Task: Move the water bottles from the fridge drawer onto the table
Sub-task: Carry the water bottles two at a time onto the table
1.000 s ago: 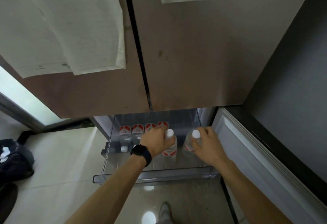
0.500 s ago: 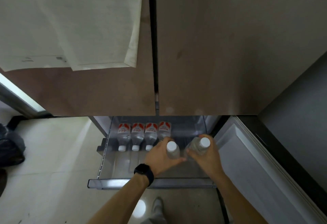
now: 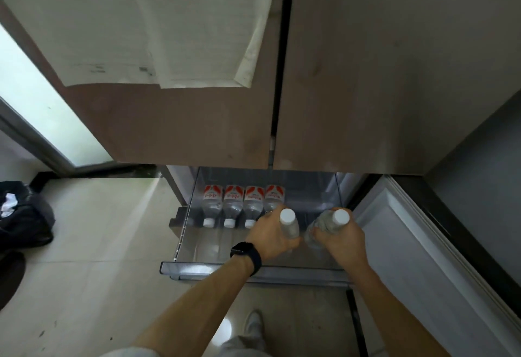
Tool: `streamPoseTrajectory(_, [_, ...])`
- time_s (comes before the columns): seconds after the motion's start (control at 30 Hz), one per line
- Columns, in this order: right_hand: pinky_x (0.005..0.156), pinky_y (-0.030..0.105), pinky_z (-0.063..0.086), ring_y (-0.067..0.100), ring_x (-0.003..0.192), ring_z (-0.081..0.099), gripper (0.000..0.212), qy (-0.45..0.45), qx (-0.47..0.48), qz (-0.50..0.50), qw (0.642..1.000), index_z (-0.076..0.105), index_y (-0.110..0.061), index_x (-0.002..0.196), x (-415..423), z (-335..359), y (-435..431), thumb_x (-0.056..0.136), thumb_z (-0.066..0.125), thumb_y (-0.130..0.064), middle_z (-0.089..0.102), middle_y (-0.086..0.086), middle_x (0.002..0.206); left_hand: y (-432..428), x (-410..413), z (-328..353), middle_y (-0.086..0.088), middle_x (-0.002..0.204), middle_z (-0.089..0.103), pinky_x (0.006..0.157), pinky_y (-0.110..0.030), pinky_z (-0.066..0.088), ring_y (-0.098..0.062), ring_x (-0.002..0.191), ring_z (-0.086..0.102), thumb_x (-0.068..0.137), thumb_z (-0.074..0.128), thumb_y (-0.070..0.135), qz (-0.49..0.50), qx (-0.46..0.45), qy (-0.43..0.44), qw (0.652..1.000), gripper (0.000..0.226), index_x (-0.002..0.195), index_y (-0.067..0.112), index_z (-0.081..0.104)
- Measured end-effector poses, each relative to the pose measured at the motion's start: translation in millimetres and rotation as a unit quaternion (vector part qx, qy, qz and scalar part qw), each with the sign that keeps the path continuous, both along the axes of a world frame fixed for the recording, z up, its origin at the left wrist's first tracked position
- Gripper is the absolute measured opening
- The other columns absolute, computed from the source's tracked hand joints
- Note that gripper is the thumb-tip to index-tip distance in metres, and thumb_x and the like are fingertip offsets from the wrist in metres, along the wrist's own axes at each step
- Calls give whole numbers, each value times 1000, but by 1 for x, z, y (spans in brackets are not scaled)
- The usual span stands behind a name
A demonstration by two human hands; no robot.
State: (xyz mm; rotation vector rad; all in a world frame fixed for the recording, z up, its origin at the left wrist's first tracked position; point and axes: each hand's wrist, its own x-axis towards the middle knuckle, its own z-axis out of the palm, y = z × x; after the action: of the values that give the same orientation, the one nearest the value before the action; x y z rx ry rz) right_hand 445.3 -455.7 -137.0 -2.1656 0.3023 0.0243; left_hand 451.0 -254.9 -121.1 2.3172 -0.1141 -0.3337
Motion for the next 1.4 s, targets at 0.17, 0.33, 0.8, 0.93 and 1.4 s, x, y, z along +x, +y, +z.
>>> streamPoseTrajectory(0.17, [72,25,47,18,90,66,53,-18,-31,45,998,59,-22,109,-10,27,-10,67,91,-31,69,-4,96,14,-13,33,3,114,64,88,-42,57,-21,103,63,73,81,49,48,-10,-41,998,71,128,30,39])
streamPoseTrajectory(0.33, [78,26,45,15,91,61,59,-72,-35,91,993,58,-28,117,-40,88,-4,68,89,-39,66,-6,100,45,-47,82,11,100,62,77,-33,56,-12,92,62,68,82,53,121,-10,-132,984,62,111,32,42])
streamPoseTrajectory(0.8, [68,25,44,16,86,60,58,-195,-21,421,886,46,-37,111,-177,192,170,69,83,-50,61,-9,99,159,-301,177,14,85,60,77,-39,55,-22,82,64,71,85,49,371,65,-222,899,79,117,40,22])
streamPoseTrajectory(0.93, [73,32,50,16,88,60,58,-182,-11,516,837,49,-35,111,-255,195,246,66,80,-56,62,-10,97,199,-419,173,9,99,59,80,-42,56,-22,89,62,73,80,57,453,100,-181,867,79,121,39,21])
streamPoseTrajectory(1.4, [69,25,54,6,81,60,56,-135,29,751,646,47,-36,104,-646,184,437,65,84,-50,62,-13,89,267,-862,182,7,92,60,70,-43,59,-13,78,63,72,79,55,663,139,-124,725,73,115,41,22])
